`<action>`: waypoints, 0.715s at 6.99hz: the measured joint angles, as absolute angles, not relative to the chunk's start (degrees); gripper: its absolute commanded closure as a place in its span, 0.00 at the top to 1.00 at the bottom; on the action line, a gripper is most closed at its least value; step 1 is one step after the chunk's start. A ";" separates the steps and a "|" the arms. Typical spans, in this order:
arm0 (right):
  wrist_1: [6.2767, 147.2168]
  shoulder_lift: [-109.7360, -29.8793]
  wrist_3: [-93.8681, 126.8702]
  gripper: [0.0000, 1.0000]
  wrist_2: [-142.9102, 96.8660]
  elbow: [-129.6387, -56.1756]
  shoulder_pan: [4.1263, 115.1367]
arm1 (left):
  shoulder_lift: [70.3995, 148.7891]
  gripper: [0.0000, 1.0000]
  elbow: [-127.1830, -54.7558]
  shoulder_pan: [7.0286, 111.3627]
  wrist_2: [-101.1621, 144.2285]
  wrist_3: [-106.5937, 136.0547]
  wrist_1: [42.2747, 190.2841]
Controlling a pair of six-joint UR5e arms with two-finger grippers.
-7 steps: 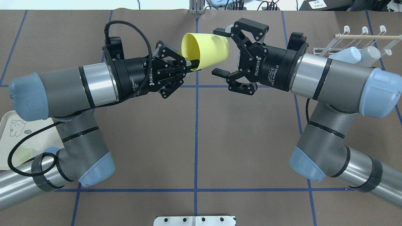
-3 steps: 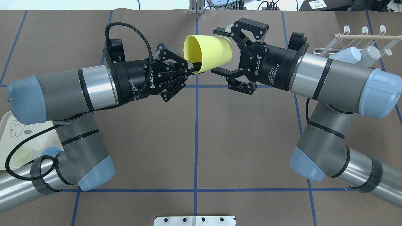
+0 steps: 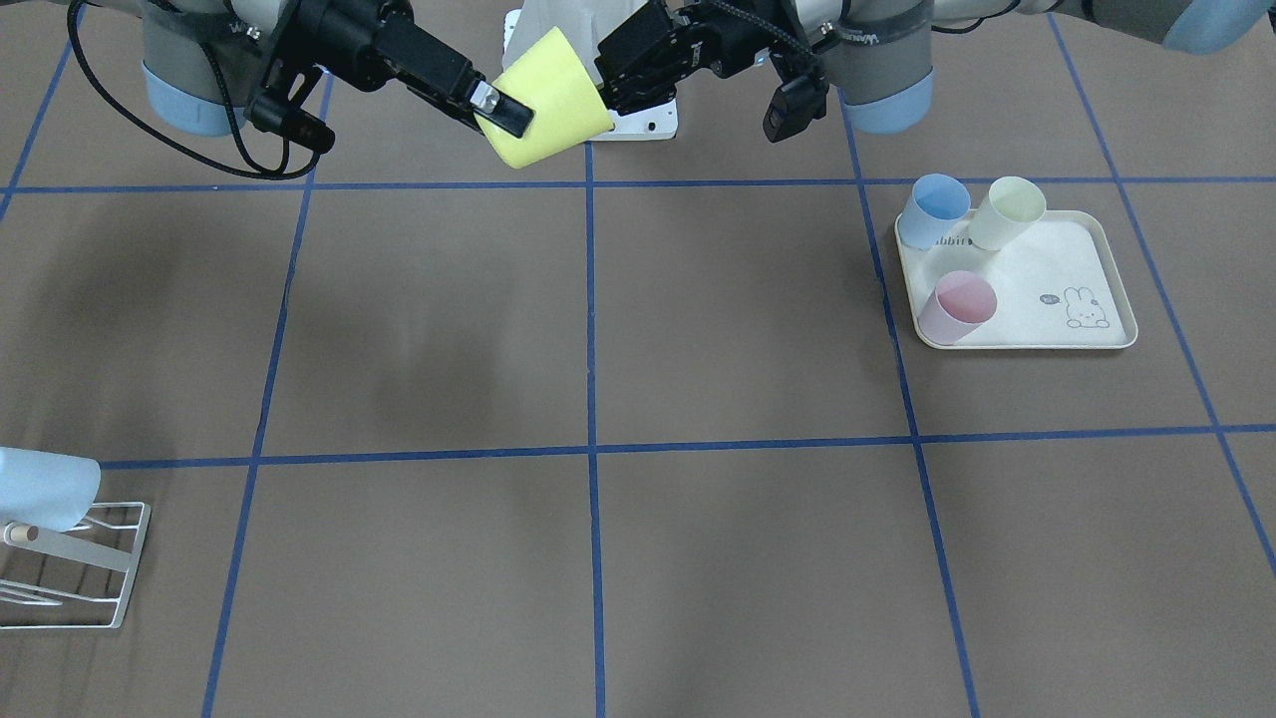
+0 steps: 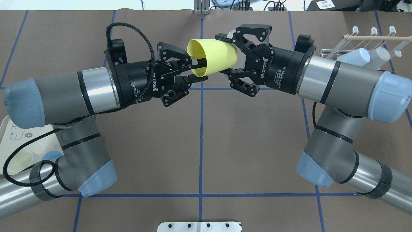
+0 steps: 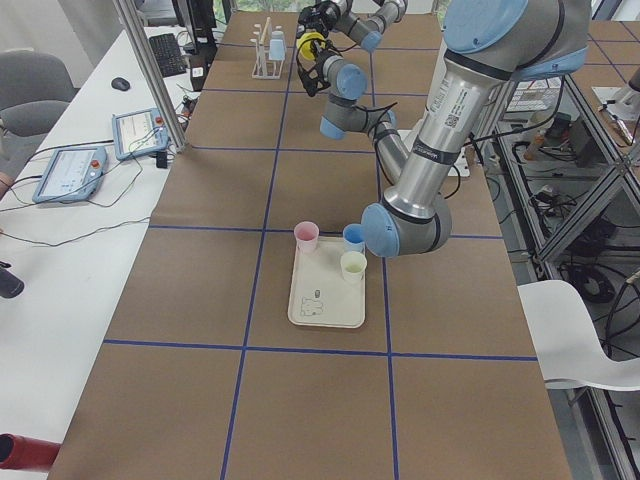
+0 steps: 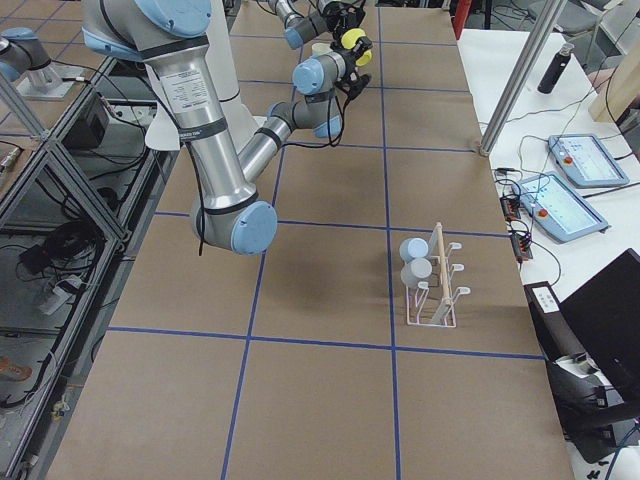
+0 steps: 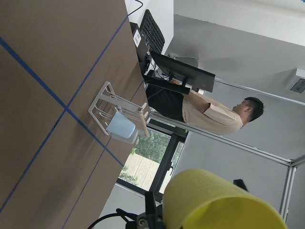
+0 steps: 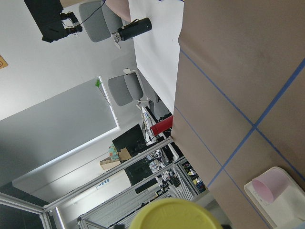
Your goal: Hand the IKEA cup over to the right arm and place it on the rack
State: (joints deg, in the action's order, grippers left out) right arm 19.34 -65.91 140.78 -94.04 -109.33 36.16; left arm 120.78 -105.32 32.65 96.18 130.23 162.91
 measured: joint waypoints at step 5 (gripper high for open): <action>23.95 -67.03 122.54 0.21 -93.06 -108.26 37.40 | 110.30 0.99 -109.06 39.21 98.64 122.84 162.06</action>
